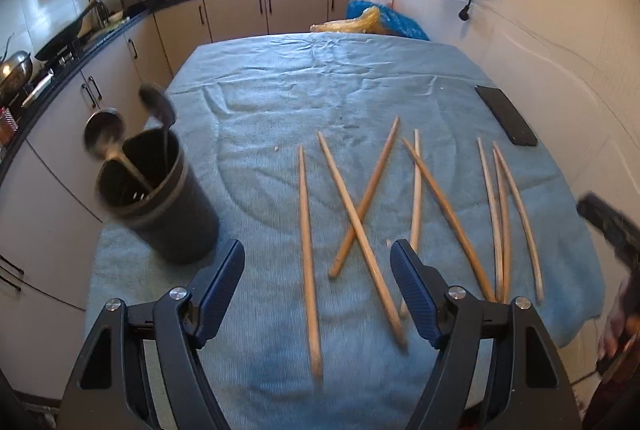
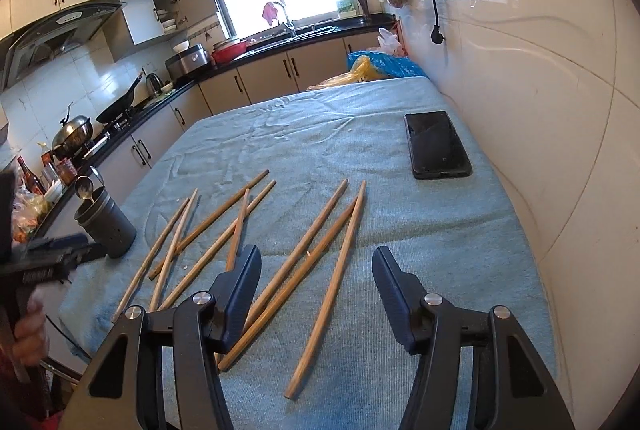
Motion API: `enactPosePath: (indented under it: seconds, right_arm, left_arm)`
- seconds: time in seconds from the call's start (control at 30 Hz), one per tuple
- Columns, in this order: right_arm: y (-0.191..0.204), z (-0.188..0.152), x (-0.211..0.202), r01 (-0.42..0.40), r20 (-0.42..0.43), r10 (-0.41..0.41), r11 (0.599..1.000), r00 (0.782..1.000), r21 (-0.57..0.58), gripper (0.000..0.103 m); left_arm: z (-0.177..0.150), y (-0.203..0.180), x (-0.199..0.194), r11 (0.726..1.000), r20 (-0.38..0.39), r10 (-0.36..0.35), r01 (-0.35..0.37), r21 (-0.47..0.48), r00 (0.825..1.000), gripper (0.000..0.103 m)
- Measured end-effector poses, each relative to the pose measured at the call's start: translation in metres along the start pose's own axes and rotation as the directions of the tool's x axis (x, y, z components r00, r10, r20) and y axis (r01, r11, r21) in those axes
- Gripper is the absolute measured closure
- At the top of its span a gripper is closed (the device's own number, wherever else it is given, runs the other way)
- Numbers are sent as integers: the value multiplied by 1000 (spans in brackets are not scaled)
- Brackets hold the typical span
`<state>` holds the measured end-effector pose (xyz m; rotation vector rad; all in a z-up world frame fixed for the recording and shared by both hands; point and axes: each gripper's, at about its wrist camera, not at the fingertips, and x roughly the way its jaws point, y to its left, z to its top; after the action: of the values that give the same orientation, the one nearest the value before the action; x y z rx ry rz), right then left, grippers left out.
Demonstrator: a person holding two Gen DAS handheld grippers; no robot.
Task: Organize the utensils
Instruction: 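Move the left tool to a wooden chopstick and close on it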
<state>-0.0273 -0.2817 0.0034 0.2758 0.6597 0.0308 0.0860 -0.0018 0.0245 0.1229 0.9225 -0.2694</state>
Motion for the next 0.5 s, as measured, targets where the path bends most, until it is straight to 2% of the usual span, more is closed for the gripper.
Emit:
enactPosePath:
  seconds: [0.1, 0.13, 0.17, 0.27, 0.33, 0.4, 0.47, 0.5]
  right_arm:
    - [-6, -1, 0, -13, 5, 13, 1000, 1000, 13, 41]
    - [-8, -1, 0, -15, 6, 15, 1000, 1000, 18, 41]
    - [-11, -1, 0, -18, 6, 18, 999, 1000, 27, 41]
    - [-20, -3, -2, -19, 11, 19, 999, 1000, 43, 41]
    - [-26, -4, -4, -20, 15, 19, 999, 1000, 45, 41]
    - [-30, -4, -6, -18, 19, 17, 999, 1000, 51, 41]
    - [-38, -5, -7, -18, 22, 17, 998, 1000, 67, 41]
    - [-40, -5, -8, -19, 22, 18, 997, 1000, 71, 41]
  left_arm:
    - [23, -5, 18, 1000, -50, 25, -25, -1, 998, 47]
    - [29, -5, 25, 999, -63, 33, -34, -9, 997, 57]
    - [36, -5, 33, 999, -81, 47, -49, -19, 996, 62]
    - [55, -4, 62, 997, -175, 39, -50, -58, 984, 71]
    - [66, 0, 79, 994, -212, 66, -84, -76, 975, 72]
    - [72, 2, 93, 994, -245, 52, -75, -85, 968, 72]
    - [75, 5, 107, 988, -274, 90, -121, -99, 958, 72]
    - [76, 5, 111, 988, -282, 88, -119, -96, 955, 72]
